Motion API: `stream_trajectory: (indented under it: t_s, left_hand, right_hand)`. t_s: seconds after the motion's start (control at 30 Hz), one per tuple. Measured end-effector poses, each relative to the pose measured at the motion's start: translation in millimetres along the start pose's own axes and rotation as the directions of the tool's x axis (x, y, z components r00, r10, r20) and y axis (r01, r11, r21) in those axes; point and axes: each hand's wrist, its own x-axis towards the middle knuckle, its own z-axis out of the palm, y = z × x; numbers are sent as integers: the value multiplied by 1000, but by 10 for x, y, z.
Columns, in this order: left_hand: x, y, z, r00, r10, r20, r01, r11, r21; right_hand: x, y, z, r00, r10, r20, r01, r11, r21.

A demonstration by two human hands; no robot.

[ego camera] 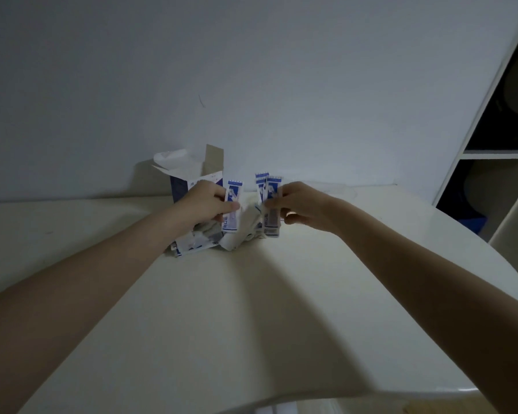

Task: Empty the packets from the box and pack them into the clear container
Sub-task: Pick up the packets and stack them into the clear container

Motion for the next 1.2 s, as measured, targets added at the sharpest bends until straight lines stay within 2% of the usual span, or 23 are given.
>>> stream_trajectory:
  t_s: [0.07, 0.13, 0.3, 0.37, 0.4, 0.43, 0.5, 0.57, 0.6, 0.67, 0.7, 0.73, 0.83, 0.97, 1.03, 1.1, 1.13, 1.2]
  left_hand:
    - [-14, 51, 75, 999, -40, 0, 40, 996, -83]
    - [-15, 77, 155, 998, -65, 25, 68, 984, -162]
    - [-45, 149, 289, 980, -66, 189, 130, 928, -349]
    - [-45, 170, 318, 971, -66, 231, 152, 915, -374]
    - [-45, 180, 331, 969, -54, 242, 135, 934, -332]
    - [-31, 178, 330, 973, -35, 227, 86, 972, -219]
    - [-26, 178, 294, 988, 9, 151, -29, 991, 132]
    - [-62, 176, 245, 995, 15, 102, -57, 908, 415]
    - [-75, 155, 229, 993, -11, 120, -50, 868, 494]
    - [-129, 97, 240, 978, -101, 182, -22, 821, 571]
    - [-155, 62, 267, 971, -124, 204, -24, 802, 597]
    - [-158, 17, 303, 970, -126, 210, -34, 779, 627]
    - [-154, -19, 349, 982, -36, 185, -95, 754, 650]
    - [-114, -19, 319, 993, 80, 92, -117, 841, 528]
    - [-77, -34, 301, 993, 97, 70, -119, 853, 509]
    - [-69, -22, 290, 991, 67, 116, -118, 851, 512]
    - [-83, -4, 290, 986, 42, 161, -121, 845, 521]
    - [-131, 29, 282, 961, -6, 278, -147, 839, 524]
  right_hand:
    - [-46, -12, -11, 997, 40, 66, -44, 997, 66]
    - [-80, 7, 5, 994, 58, 95, -62, 997, 40]
    - [-90, 60, 55, 999, 12, -30, -13, 999, -42]
    - [-91, 65, 43, 998, -4, -66, -1, 996, -87]
    - [-90, 69, 36, 996, -20, -84, 11, 995, -100]
    - [-87, 65, 28, 994, -38, -99, 28, 994, -105]
    - [-79, 32, 7, 988, -79, -134, 57, 985, -163]
    - [-55, 9, -44, 968, -180, -174, 88, 896, -436]
    - [-65, -9, -61, 956, -246, -158, 101, 785, -612]
    - [-96, -13, -79, 952, -303, -43, 148, 579, -802]
    - [-108, 22, -69, 963, -270, 17, 162, 523, -837]
    - [-109, 72, -50, 973, -219, 73, 171, 471, -865]
    - [-124, 229, 3, 988, -85, 130, 153, 417, -896]
    - [-120, 246, -62, 995, -85, 55, 91, 516, -852]
    - [-99, 208, -124, 996, -87, -37, 35, 700, -713]
    - [-107, 167, -165, 992, -56, -114, -7, 875, -483]
    - [-122, 159, -178, 991, -34, -131, -23, 913, -408]
    - [-138, 158, -195, 992, -8, -130, -43, 920, -390]
